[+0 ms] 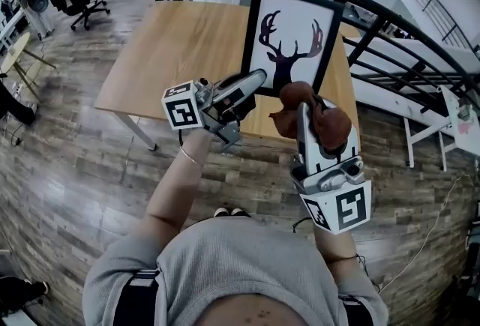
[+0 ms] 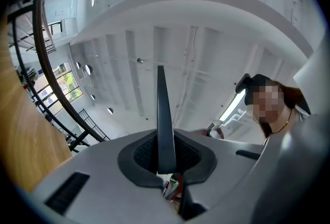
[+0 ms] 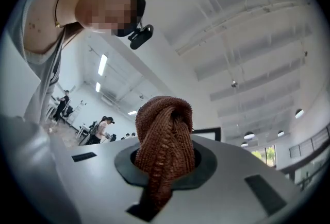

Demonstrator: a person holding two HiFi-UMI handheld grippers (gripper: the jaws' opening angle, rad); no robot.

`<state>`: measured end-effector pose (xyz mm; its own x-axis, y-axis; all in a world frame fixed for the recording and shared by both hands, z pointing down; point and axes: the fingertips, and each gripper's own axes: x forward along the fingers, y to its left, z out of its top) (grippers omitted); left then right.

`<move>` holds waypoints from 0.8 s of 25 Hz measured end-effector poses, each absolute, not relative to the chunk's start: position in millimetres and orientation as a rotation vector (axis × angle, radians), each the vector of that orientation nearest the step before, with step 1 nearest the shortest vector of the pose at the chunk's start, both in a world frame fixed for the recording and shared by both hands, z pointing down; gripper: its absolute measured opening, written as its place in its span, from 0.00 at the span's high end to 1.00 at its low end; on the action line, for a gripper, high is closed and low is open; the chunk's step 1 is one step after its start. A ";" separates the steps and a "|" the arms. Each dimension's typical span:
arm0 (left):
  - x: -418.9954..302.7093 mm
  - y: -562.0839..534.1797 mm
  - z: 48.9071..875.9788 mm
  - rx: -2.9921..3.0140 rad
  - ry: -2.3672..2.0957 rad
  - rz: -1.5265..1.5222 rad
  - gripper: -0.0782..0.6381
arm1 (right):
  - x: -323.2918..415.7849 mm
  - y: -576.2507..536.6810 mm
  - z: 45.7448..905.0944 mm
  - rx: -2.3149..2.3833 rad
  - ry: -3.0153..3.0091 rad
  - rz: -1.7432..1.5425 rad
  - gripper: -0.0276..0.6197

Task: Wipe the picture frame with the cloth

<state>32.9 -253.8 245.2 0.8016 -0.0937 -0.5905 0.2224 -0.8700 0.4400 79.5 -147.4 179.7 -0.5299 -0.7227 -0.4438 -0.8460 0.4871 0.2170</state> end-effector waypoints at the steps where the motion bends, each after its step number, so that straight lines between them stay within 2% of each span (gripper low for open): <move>1: 34.7 -252.3 244.5 2.496 0.093 -0.843 0.85 | 75.3 -147.9 160.4 -1.310 2.446 0.704 0.89; 5: 38.4 -247.3 244.8 2.521 0.080 -0.816 0.85 | 52.7 -153.1 77.9 -1.239 2.372 1.114 0.89; 10: 39.8 -243.5 241.7 2.533 0.079 -0.813 0.85 | 26.3 -185.6 27.5 -1.258 2.319 1.352 0.89; 17: 40.4 -230.0 225.9 2.552 0.114 -0.839 0.85 | 1.5 -235.2 79.2 -1.416 2.538 1.560 0.89; 20: 39.5 -224.6 225.1 2.560 0.107 -0.855 0.85 | -3.7 -233.0 99.5 -1.395 2.617 1.547 0.89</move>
